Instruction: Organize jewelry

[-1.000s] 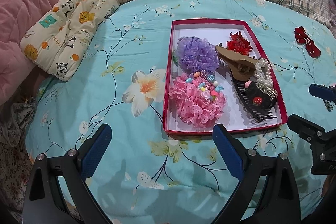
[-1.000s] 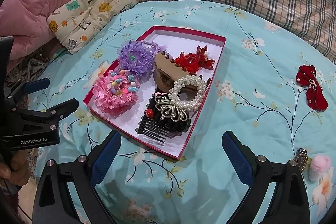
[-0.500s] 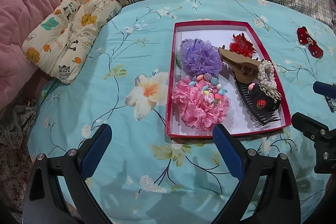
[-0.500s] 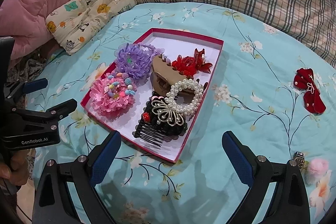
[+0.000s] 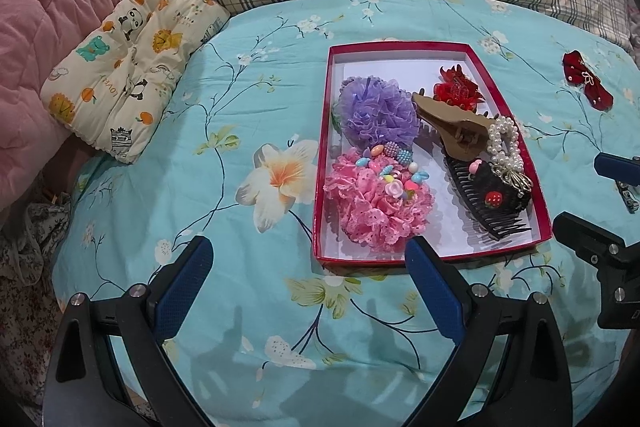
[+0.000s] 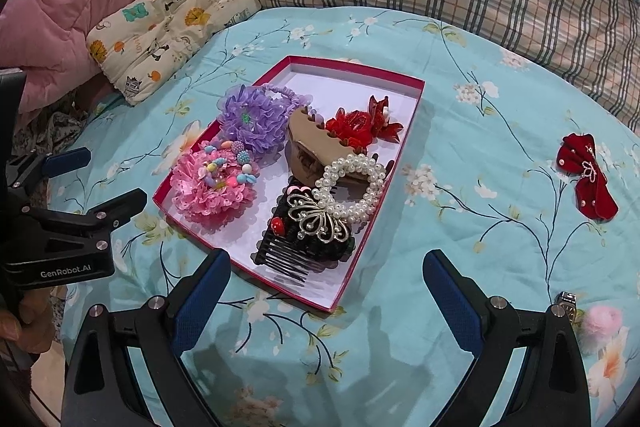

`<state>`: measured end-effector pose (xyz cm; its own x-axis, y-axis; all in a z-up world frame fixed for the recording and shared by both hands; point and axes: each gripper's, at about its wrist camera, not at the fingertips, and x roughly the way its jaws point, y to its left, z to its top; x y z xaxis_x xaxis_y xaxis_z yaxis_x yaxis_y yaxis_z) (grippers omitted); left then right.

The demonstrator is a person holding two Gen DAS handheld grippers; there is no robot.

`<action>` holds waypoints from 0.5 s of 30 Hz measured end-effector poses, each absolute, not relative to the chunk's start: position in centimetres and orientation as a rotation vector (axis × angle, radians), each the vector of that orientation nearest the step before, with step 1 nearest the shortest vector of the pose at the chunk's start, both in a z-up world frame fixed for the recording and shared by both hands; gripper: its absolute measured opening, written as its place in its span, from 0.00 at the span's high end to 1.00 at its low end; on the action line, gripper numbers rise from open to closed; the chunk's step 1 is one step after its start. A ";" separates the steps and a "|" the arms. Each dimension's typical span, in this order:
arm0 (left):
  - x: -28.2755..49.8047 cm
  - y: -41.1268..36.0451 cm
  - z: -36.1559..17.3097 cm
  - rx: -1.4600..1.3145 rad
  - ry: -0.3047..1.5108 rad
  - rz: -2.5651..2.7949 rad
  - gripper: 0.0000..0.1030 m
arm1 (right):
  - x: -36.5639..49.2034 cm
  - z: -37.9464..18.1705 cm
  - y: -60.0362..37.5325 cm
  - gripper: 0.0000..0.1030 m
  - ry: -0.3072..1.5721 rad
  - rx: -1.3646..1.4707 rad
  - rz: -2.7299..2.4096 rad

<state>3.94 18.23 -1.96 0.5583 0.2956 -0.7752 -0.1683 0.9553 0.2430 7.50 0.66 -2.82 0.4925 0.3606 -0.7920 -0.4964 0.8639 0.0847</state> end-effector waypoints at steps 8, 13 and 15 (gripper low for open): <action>4.0 18.1 -1.9 0.148 0.938 0.278 0.05 | 7.5 -2.8 0.5 0.05 0.920 -0.161 0.518; 4.2 18.2 -2.0 0.136 0.943 0.277 0.05 | 7.7 -3.1 0.2 0.05 0.930 -0.154 0.506; 4.2 18.2 -2.0 0.136 0.942 0.276 0.05 | 7.6 -3.1 0.2 0.05 0.929 -0.157 0.501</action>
<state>4.21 18.25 -2.01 0.5564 0.2921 -0.7779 -0.1741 0.9564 0.2346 7.64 0.19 -3.10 0.4940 0.3455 -0.7979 -0.4777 0.8746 0.0829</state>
